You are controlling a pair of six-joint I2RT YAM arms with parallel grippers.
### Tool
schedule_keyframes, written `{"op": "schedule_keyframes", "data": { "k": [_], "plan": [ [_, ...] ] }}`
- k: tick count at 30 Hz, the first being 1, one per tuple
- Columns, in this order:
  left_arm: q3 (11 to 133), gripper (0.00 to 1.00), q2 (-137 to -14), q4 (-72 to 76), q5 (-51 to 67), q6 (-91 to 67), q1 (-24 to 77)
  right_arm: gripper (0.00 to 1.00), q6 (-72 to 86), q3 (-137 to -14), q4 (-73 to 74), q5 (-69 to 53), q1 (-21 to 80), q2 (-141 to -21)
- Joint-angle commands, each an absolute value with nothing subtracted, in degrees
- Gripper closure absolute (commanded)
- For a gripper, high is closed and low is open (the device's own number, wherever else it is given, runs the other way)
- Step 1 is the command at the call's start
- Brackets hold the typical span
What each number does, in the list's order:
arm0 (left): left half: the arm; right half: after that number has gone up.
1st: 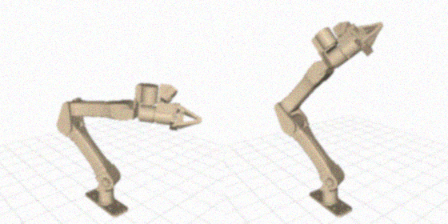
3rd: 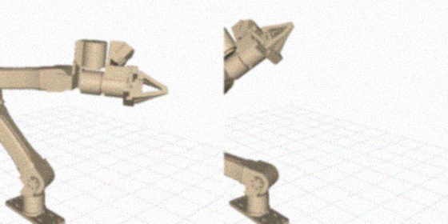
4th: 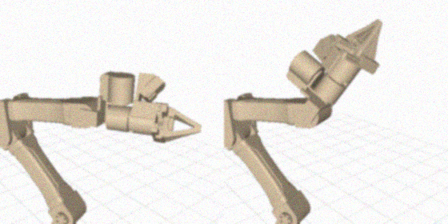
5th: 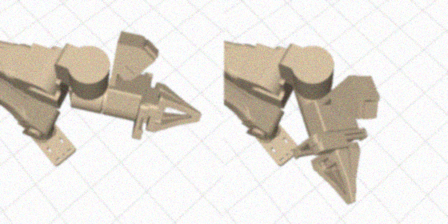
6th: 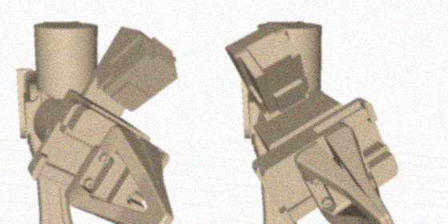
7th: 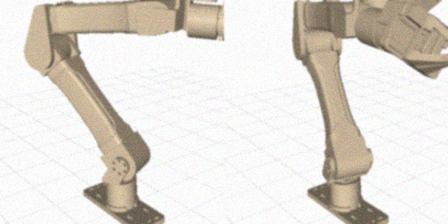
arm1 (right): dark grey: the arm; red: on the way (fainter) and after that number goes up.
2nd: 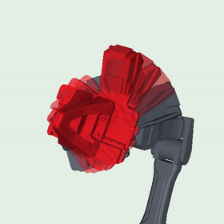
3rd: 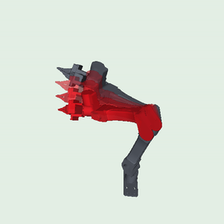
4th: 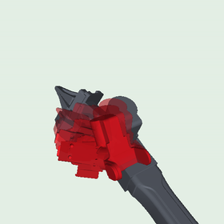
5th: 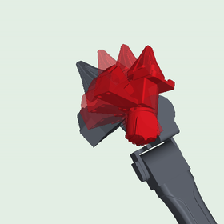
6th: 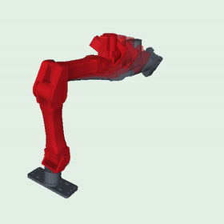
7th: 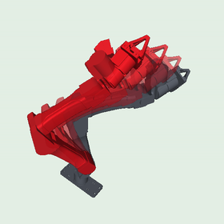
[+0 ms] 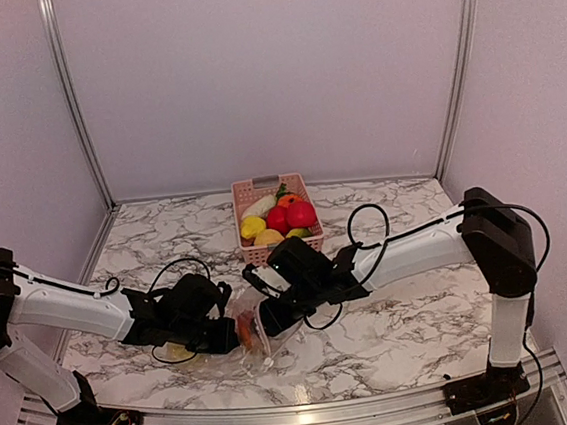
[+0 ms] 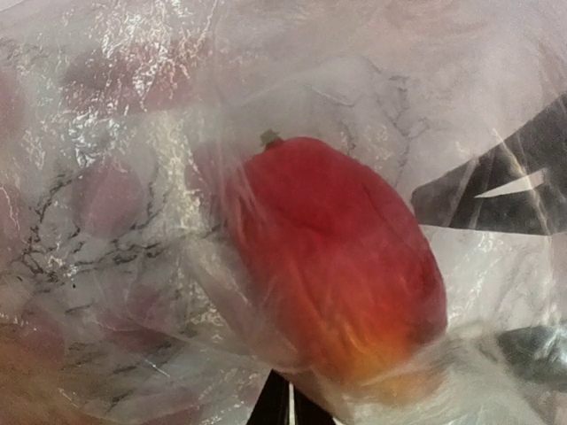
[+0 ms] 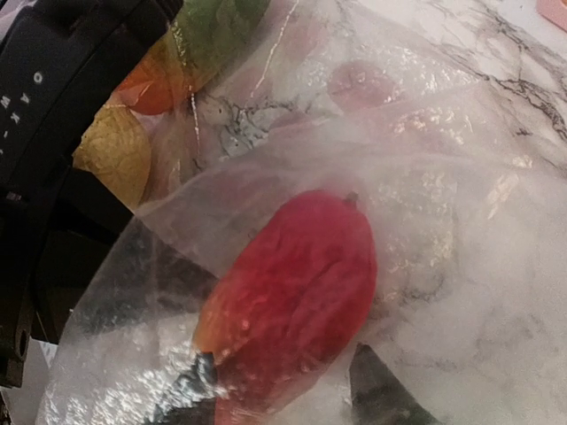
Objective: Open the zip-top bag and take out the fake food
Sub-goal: Pick up the fake fruit from the zipper food storage bag.
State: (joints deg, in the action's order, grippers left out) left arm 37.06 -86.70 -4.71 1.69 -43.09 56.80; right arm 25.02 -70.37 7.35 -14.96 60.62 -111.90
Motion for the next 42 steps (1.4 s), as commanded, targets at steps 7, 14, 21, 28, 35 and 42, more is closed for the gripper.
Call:
{"op": "schedule_keyframes", "data": {
  "k": [7, 14, 21, 28, 35, 42],
  "plan": [
    [37.65, 0.96, -89.91, -4.83, 2.55, -42.81, 56.43, 0.46, 24.93, -72.89, 7.50, -14.51, 61.35, -113.55],
    [38.89, 0.96, -90.27, -5.23, 2.90, -42.41, 56.43, 0.44, 25.17, -73.16, 7.36, -13.93, 61.35, -114.08],
    [39.58, 0.96, -90.85, -4.34, 3.58, -42.31, 56.68, 0.43, 25.10, -74.48, 8.81, -12.01, 61.60, -114.88],
    [40.35, 0.96, -91.19, -3.68, 4.25, -41.94, 56.95, 0.42, 25.31, -76.46, 10.15, -10.39, 62.13, -116.59],
    [40.53, 0.96, -90.98, -3.35, 4.31, -41.84, 57.04, 0.43, 26.15, -77.25, 10.79, -8.92, 62.14, -117.58],
    [40.43, 0.96, -90.64, -3.08, 4.41, -42.06, 57.05, 0.45, 27.04, -76.85, 10.98, -7.61, 62.14, -117.91]
  ]
}}
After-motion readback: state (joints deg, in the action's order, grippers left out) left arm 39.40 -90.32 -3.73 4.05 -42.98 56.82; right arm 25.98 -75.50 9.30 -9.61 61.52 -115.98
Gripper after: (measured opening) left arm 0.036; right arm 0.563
